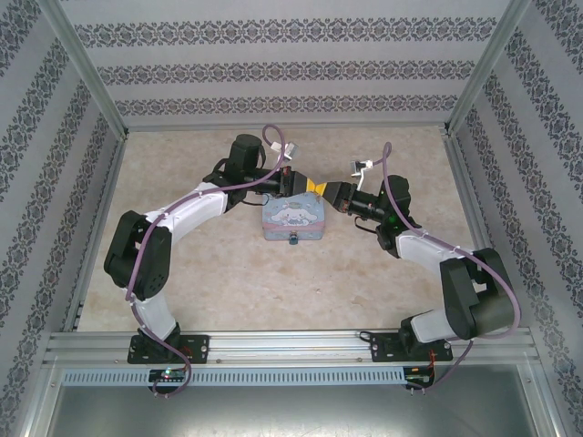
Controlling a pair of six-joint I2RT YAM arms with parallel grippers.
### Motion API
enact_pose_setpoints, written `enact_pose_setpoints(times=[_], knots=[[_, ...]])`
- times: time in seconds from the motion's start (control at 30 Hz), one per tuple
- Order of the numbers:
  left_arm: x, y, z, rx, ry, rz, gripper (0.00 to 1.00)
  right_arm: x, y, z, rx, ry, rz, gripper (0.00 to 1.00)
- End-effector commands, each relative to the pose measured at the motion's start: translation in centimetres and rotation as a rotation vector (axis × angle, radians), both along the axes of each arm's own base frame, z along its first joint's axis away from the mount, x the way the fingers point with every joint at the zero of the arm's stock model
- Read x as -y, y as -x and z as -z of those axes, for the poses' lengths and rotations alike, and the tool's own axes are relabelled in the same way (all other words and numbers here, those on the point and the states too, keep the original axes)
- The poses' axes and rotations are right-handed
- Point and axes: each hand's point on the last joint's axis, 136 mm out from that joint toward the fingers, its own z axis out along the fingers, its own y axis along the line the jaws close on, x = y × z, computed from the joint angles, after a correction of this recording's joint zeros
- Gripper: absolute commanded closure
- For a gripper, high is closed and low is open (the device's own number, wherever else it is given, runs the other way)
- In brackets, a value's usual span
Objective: Unlock a padlock with a key
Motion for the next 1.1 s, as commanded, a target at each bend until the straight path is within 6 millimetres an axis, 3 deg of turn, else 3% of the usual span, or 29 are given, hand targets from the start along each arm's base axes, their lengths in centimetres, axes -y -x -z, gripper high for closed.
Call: enact_pose_setpoints(times=[0.0,0.3,0.37,0.43,0.53,0.63,0.7,0.8,1.07], knots=[[0.0,-1.0,-0.6,0.039,0.027,-0.011,1.0,-0.7,0.8,0.0,0.025,-0.012,-0.044,0.92],[0.1,-1.3,-0.4,0.033,0.028,-0.016,1.0,-1.1,1.0,0.1,0.026,-0.02,-0.062,0.89],[0.1,-1.4,-0.4,0.031,0.028,-0.016,1.0,-1.3,1.0,-0.1,0.03,-0.024,-0.07,0.91],[0.1,-1.4,-0.3,0.028,0.029,-0.019,1.0,-1.5,1.0,-0.2,0.033,-0.025,-0.073,1.0],[0.0,-1.7,-0.1,0.016,0.029,-0.036,1.0,-1.6,1.0,-0.2,0.032,-0.026,-0.07,1.0],[-0.1,-2.1,0.2,-0.004,0.029,-0.069,0.86,-1.4,0.8,0.1,0.024,-0.02,-0.032,1.0],[-0.2,-2.5,0.5,-0.026,0.026,-0.102,0.67,-1.0,0.6,0.6,0.011,-0.005,0.006,1.0],[-0.9,-3.3,0.7,-0.062,0.031,-0.175,0.47,-0.3,0.2,1.5,-0.007,0.03,0.068,1.0],[-4.2,-4.7,1.7,-0.276,0.093,-0.404,0.4,1.0,-0.2,2.2,0.013,0.172,0.178,1.0]])
